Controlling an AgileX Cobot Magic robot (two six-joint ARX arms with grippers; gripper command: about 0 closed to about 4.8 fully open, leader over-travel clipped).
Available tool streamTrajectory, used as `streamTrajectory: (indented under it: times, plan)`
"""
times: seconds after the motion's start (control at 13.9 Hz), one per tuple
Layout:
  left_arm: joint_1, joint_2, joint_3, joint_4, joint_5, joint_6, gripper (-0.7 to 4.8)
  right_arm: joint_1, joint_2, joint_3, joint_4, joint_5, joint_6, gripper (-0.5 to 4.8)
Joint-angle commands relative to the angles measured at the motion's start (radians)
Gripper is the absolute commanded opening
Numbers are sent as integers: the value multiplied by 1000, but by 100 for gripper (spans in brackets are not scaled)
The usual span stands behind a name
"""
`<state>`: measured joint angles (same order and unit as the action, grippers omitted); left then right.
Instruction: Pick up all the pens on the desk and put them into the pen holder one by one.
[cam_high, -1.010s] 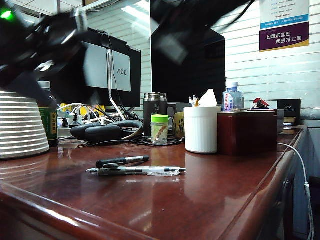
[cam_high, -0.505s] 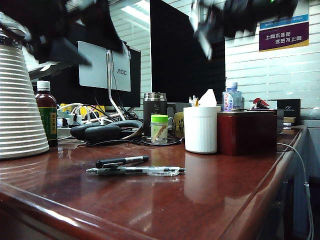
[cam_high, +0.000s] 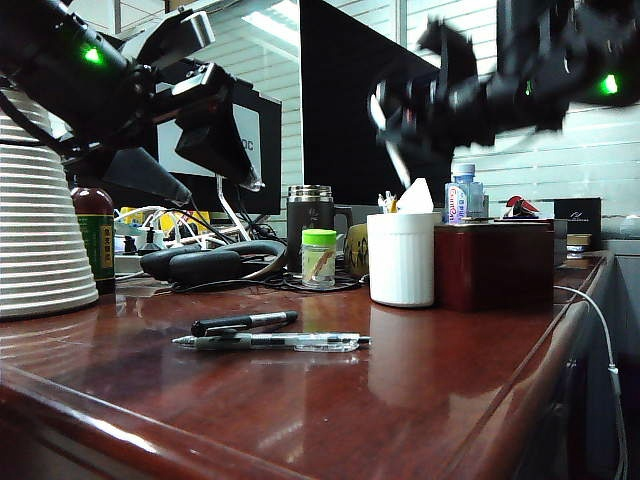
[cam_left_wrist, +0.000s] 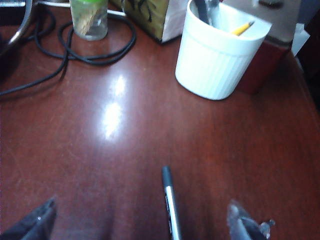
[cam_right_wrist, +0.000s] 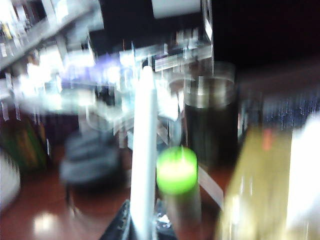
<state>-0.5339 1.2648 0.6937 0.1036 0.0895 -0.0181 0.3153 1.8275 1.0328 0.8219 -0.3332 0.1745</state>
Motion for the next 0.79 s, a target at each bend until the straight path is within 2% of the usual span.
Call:
streamTrajectory:
  times: [0.07,0.29,0.36,0.43,0.5,0.65,0.79]
  plan:
    - [0,-1,2,1,1,7,479,2,7,-73,90,0,-26,-1]
    - [0,0,2,-33,1,7,479,2,19,-97,124,2,-53,-1]
    - [0,0,2,-62,1,6,479,2,32,-97,121,2,-98,19]
    - [0,0,2,-73,1,6,479,2,43,-96,123,2,-100,65]
    - [0,0,2,-80,1,7,479,2,50,-96,119,2,-100,77]
    - [0,0,2,-90,1,7,479,2,51,-96,118,2,-130,170]
    - [0,0,2,-90,1,6,479,2,51,-96,119,2,-130,173]
